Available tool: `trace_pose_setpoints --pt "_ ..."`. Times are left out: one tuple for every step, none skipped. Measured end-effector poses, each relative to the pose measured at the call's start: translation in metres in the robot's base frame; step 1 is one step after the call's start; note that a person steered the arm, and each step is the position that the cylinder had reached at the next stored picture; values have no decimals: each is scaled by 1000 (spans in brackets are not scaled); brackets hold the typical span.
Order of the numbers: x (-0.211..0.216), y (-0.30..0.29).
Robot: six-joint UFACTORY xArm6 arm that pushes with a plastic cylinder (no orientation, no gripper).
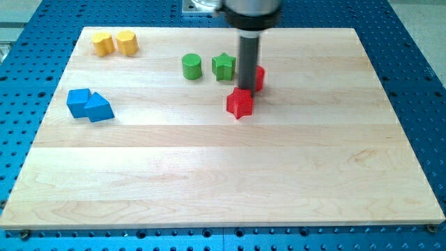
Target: Move the red star to the center right of the board
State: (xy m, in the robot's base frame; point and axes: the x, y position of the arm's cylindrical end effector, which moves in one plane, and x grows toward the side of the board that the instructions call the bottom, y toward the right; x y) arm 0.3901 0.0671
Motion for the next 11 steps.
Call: trace_pose_setpoints --pt "0 -38" --pt "12 -121" --pt "46 -114" --pt "44 -51" --pt "44 8" --pt "33 40" --pt "40 -9" --pt "10 -1" --pt "-9 51" --pt "-8 103" --pt "-11 84"
